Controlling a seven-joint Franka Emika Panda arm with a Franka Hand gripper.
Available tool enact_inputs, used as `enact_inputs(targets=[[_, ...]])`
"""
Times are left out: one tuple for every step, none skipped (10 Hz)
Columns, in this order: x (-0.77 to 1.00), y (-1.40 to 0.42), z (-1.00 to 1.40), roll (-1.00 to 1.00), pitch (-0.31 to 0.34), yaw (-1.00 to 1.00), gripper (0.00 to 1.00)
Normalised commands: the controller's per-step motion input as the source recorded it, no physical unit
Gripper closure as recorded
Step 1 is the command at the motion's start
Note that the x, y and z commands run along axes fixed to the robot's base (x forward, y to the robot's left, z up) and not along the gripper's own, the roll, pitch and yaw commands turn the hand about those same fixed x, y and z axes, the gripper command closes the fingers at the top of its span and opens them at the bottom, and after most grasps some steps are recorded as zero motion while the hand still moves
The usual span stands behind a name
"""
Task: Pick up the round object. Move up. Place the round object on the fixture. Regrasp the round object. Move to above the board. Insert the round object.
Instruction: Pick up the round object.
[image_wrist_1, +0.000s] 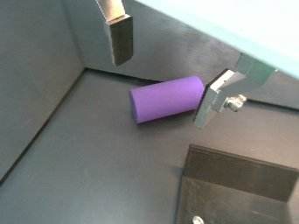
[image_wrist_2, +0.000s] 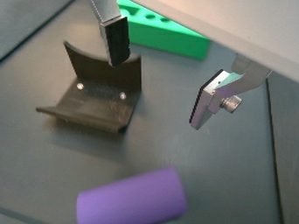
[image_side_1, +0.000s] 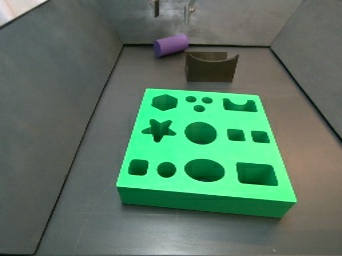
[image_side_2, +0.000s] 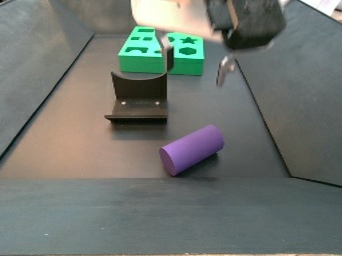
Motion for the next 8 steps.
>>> enact_inputs(targets=[[0.00,0.45,-0.51,0.11,0.000,-0.53,0.00],[0.01,0.43,-0.51,0.13,0.007,-0.53,0.00],[0.00,0.42,-0.50,0.13,0.000,-0.54,0.00],[0.00,0.44,-0.48,0.11,0.000,-0.54,0.00],[0.00,0.45,-0.39,0.06,0.000,-0.54,0.00],[-0.05,0.07,-0.03,0.00,0.004,-0.03,0.00],[0.00,0.05,-0.01,0.00,0.000,0.00,0.00],[0.00,0.03,-0.10,0.00,0.000,0.00,0.00]])
